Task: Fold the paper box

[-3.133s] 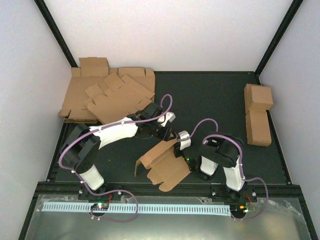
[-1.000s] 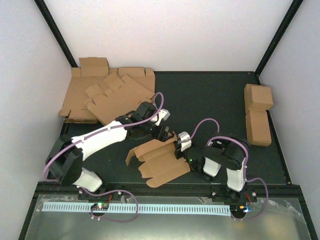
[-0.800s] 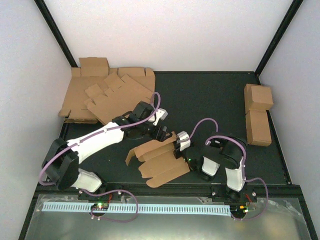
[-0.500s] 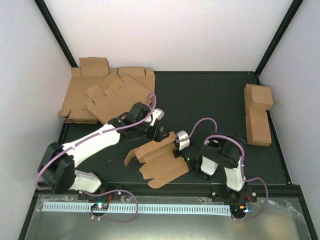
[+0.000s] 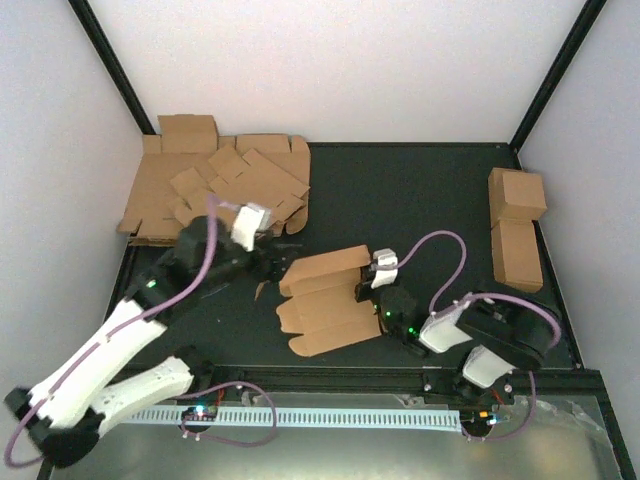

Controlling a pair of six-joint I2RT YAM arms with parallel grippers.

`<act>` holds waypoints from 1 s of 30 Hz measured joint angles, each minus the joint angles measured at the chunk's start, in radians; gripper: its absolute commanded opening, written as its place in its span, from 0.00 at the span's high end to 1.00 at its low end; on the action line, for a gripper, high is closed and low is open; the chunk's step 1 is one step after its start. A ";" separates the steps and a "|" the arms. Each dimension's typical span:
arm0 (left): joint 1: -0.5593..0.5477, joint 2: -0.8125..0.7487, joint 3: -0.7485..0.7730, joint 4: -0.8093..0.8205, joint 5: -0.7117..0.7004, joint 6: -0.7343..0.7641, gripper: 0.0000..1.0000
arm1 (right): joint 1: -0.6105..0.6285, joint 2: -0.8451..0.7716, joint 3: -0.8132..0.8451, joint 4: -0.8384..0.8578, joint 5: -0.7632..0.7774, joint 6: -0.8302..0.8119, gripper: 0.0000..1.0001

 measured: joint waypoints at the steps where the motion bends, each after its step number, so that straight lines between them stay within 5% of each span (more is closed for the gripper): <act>1: 0.001 -0.056 0.006 -0.008 -0.022 -0.001 0.08 | 0.000 -0.041 0.014 -0.060 0.020 0.023 0.98; 8: 0.002 -0.317 0.018 -0.043 -0.093 -0.068 0.06 | -0.019 -0.275 0.190 -0.512 0.121 0.258 0.98; 18: 0.002 -0.377 -0.230 0.015 -0.060 -0.314 0.03 | -0.052 -0.366 0.406 -1.112 0.226 0.834 0.98; 30: -0.051 -0.241 -0.438 0.417 0.026 -0.579 0.16 | -0.052 -0.347 0.462 -1.266 0.307 1.077 0.98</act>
